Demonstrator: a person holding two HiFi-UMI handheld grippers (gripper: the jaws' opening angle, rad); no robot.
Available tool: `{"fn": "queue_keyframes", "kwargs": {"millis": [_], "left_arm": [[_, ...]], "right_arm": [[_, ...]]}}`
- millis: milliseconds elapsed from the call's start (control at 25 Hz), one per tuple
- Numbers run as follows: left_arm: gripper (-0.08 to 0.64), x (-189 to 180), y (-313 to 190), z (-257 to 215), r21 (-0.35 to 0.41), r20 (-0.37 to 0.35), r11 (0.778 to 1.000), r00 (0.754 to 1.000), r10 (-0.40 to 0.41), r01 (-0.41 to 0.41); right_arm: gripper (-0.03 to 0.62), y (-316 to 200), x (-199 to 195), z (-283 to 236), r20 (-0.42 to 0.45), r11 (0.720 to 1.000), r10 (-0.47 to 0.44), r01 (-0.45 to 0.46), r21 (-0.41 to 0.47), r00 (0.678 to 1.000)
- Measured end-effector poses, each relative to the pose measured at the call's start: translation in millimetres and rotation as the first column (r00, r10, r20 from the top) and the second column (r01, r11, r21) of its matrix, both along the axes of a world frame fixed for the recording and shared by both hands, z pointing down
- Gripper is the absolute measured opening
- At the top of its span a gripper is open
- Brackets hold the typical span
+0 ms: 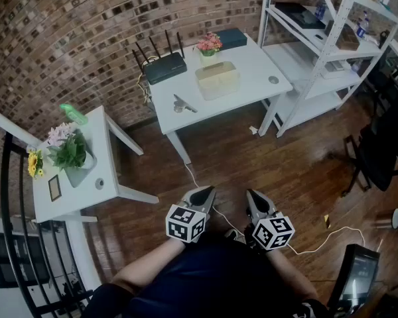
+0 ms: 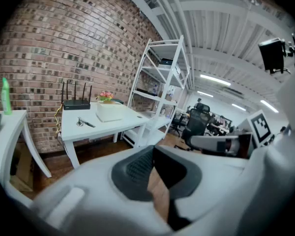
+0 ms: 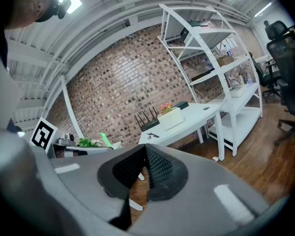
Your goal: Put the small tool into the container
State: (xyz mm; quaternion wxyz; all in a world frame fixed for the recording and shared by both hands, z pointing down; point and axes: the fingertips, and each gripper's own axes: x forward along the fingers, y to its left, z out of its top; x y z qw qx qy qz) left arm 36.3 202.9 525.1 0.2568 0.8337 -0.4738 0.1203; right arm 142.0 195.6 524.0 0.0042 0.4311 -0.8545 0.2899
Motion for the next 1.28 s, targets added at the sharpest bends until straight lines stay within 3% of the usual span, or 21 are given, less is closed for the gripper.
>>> {"fn": "queue_keyframes", "kwargs": {"millis": [360, 560, 840, 960, 1120, 1280], "left_arm": [[0.003, -8.0, -34.2, 13.8, -0.037, -0.015, 0.997, 0.998, -0.066, 0.065], [0.003, -22.5, -83.0, 27.1, -0.057, -0.058, 0.998, 0.997, -0.041, 0.038], [0.003, -86.7, -194.2, 38.3, -0.082, -0.091, 0.996, 0.995, -0.040, 0.033], [0.004, -128.0, -239.3, 59.7, -0.143, -0.116, 0.987, 0.990, -0.083, 0.066], [0.101, -187.9, -298.7, 99.7, -0.284, -0.216, 0.947, 0.952, -0.215, 0.150], [0.133, -223.4, -339.8, 137.4, -0.445, -0.363, 0.875, 0.854, -0.372, 0.192]], "right_arm": [[0.009, -37.1, 7.2, 8.9, -0.001, 1.000, 0.003, -0.003, -0.018, 1.000], [0.009, -80.3, -2.4, 21.9, -0.040, 0.998, 0.046, -0.048, -0.048, 0.998], [0.009, -164.0, -46.5, 13.7, -0.115, 0.993, 0.093, -0.101, -0.061, 0.989], [0.008, -189.0, -67.2, 10.9, -0.149, 0.991, 0.096, -0.108, -0.073, 0.984], [0.008, -216.0, -89.3, 13.3, -0.179, 0.989, 0.102, -0.119, -0.092, 0.979], [0.008, -231.1, -109.7, 12.0, -0.201, 0.991, 0.079, -0.100, -0.092, 0.976]]}}
